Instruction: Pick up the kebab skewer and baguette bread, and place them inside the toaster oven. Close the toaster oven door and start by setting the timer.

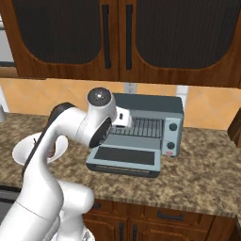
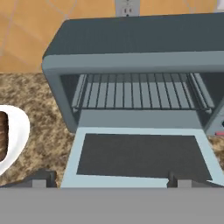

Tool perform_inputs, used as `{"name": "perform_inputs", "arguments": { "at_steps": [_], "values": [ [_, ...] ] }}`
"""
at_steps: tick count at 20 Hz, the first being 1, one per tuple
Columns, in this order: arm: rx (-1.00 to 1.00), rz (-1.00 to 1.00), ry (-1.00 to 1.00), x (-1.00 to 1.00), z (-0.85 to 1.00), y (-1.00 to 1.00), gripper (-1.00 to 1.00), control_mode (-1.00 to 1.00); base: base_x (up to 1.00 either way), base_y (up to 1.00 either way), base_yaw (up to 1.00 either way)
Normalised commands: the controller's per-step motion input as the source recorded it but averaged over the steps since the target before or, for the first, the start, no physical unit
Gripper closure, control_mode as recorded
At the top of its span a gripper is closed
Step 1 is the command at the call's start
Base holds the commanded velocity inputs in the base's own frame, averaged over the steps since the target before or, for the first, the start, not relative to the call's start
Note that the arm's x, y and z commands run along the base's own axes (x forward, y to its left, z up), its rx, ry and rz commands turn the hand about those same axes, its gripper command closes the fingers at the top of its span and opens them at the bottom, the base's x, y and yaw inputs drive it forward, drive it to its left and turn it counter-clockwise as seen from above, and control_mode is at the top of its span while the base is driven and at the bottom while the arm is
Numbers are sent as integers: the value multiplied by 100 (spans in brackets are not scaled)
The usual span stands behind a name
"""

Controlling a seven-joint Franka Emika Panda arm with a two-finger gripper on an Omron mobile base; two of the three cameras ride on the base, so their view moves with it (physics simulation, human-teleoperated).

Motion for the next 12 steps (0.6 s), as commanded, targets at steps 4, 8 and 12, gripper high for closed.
{"name": "perform_inputs", "arguments": {
  "at_steps": [4,8,12],
  "values": [
    [2,0,-33,23,-12,-12,-100,-100,0,0,0],
    [1,0,-11,23,-11,-36,-100,-100,0,0,0],
    [0,0,-6,23,-5,-23,-100,-100,0,0,0]
  ]
}}
